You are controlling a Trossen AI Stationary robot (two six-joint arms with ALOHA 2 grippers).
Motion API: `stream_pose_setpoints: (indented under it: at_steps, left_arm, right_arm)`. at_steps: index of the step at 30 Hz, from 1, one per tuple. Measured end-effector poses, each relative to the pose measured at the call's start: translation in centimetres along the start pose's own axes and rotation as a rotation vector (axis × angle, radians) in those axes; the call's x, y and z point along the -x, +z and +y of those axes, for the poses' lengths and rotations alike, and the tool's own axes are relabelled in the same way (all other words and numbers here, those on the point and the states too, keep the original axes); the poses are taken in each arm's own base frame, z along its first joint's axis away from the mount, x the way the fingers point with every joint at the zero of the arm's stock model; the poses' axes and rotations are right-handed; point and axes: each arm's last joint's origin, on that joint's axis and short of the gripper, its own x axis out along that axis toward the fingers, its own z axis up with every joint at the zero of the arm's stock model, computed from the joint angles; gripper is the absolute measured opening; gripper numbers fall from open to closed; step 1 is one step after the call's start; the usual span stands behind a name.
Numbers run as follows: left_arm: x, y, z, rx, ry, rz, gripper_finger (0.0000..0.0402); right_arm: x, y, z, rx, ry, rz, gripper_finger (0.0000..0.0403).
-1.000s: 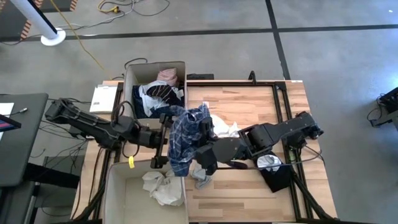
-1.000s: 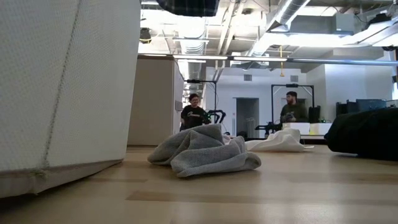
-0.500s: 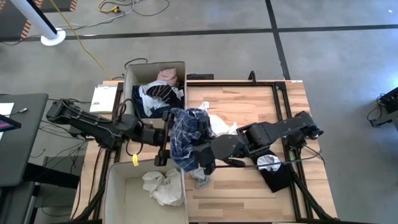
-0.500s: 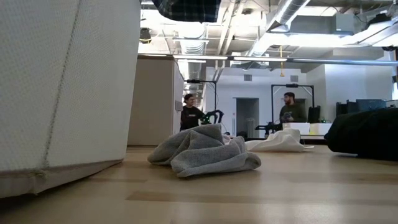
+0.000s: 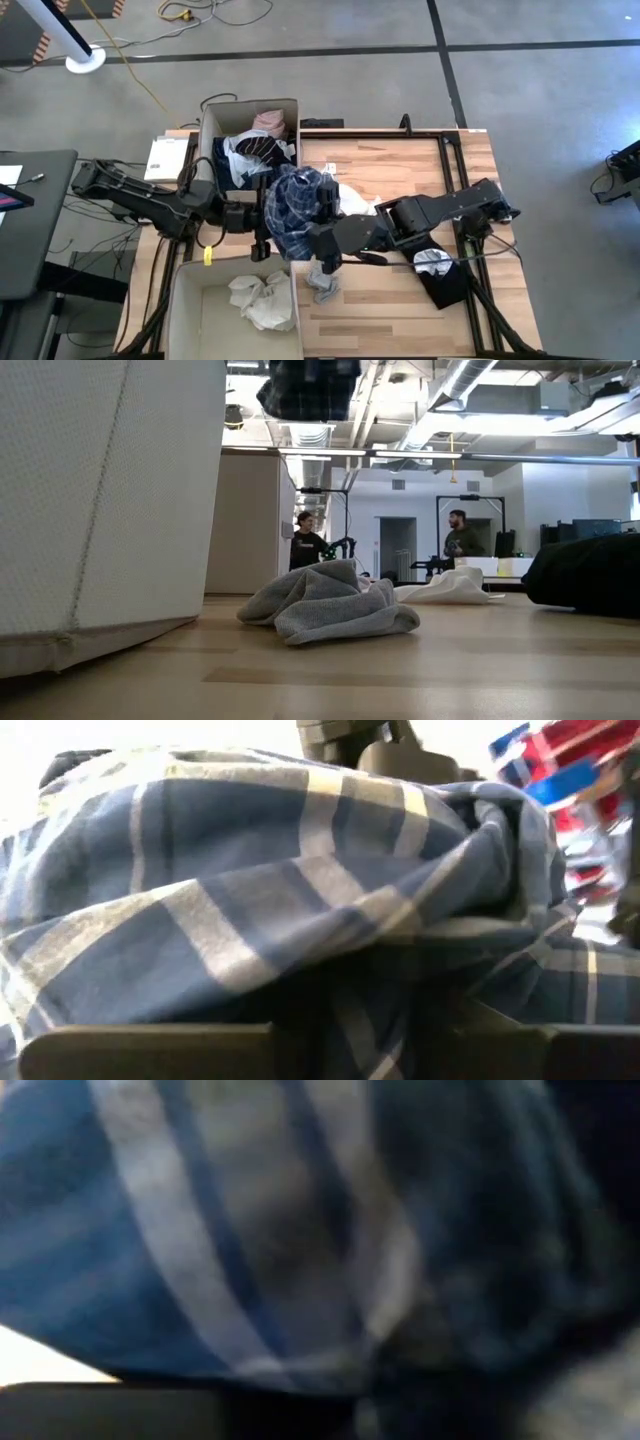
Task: Sort clothes
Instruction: Put the blue checkered into the top light brown laundry organizer
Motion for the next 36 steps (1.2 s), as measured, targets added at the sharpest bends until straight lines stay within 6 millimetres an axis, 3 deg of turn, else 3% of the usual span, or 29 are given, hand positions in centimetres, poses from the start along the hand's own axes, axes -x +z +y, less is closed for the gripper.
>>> stream_pose_setpoints:
  at_steps: [5,9,19,36]
  left_arm:
    - [1.5,0.9,1.7,-0.084,0.092,0.077,0.0053]
    - [3.2,1.8,3.4,-0.141,0.201,0.141,0.0045]
    - [6.5,3.3,7.0,-0.309,0.47,0.296,0.0045]
    - [9.4,2.9,11.0,-0.563,0.806,0.631,0.0045]
  right_arm:
    - [-0.4,-0.3,-0.4,-0.001,-0.063,0.036,0.0237]
    - [-0.7,-0.7,-1.1,-0.018,-0.114,0.072,0.0265]
    - [-1.5,-1.5,-2.3,-0.057,-0.137,0.113,0.027]
    - [-0.8,-2.3,-1.1,-0.1,-0.092,0.194,0.027]
